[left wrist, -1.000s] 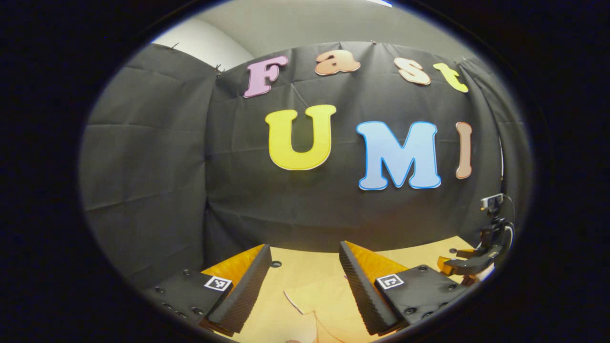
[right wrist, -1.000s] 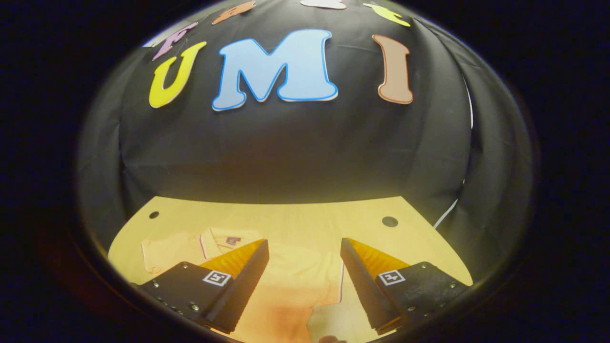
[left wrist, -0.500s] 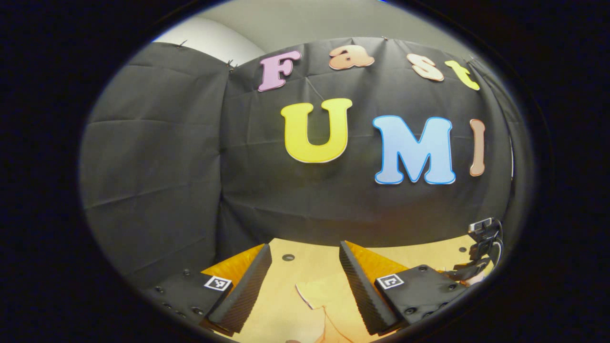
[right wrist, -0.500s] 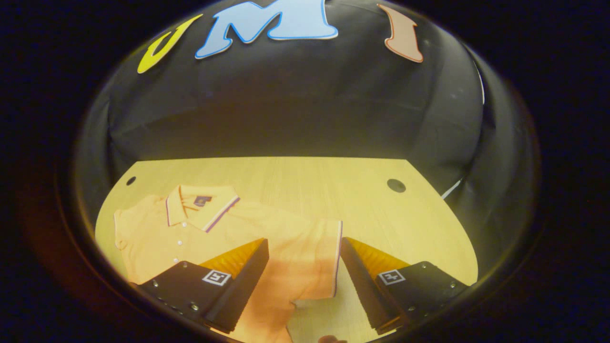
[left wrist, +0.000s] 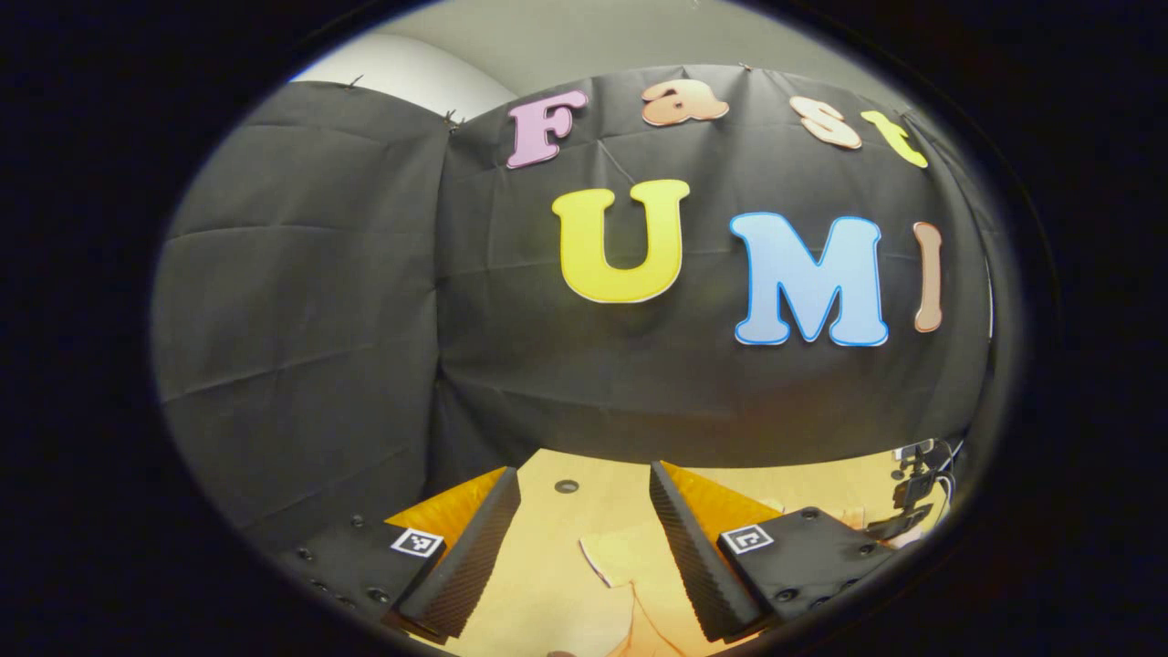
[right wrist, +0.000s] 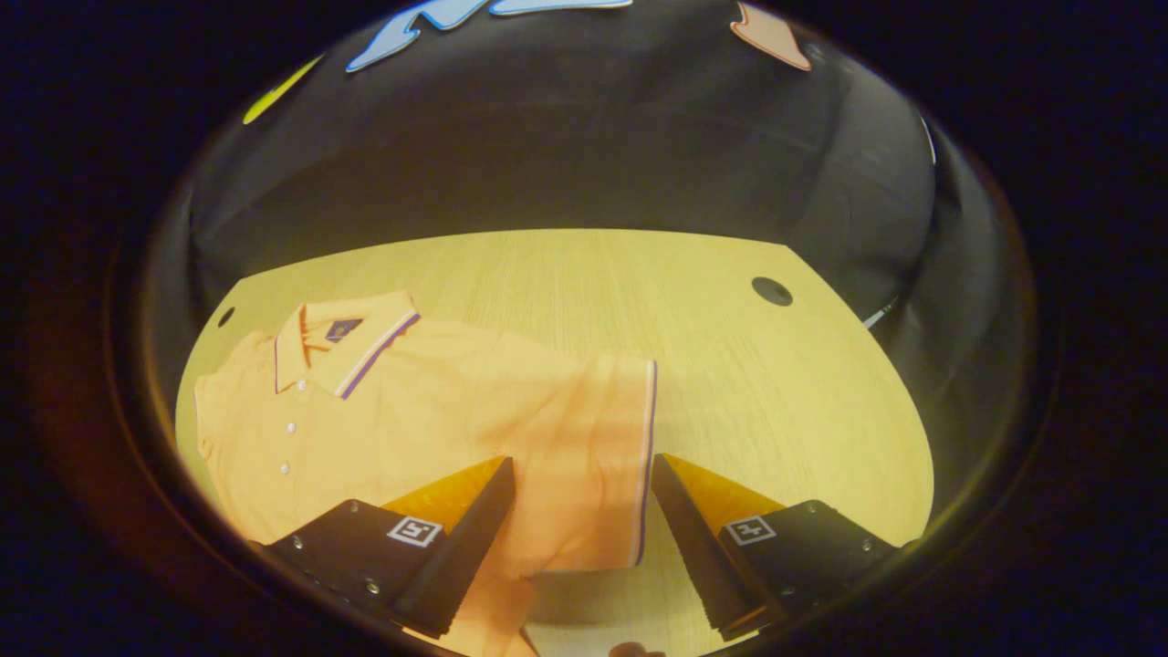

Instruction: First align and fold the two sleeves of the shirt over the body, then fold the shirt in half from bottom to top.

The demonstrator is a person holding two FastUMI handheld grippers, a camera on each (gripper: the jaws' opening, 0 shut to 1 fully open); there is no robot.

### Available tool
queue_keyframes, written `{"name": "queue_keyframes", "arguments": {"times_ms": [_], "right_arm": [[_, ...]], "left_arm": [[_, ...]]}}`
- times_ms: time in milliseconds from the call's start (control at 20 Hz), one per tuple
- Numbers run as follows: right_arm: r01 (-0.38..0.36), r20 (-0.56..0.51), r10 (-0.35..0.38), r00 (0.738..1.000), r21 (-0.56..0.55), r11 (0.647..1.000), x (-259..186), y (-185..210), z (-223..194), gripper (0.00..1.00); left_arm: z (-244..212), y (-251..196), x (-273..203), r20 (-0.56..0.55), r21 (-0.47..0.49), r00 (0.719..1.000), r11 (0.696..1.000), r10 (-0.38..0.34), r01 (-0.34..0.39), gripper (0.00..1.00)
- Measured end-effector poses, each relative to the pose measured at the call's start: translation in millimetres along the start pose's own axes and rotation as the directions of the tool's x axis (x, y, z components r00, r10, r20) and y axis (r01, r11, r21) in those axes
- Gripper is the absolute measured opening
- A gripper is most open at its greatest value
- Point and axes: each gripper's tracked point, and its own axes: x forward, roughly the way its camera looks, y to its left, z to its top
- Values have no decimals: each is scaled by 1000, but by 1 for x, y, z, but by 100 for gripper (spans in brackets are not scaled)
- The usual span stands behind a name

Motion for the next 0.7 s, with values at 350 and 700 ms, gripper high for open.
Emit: {"name": "queue_keyframes", "arguments": {"times_ms": [350,700], "right_arm": [[-27,2,27,1000,47,999,3,5,-1,95],[-36,-10,37,999,77,996,3,1,2,70]], "left_arm": [[-5,-2,5,-15,-20,1000,1000,-5,5,95],[-5,-7,5,-13,-22,1000,1000,-21,21,95]]}}
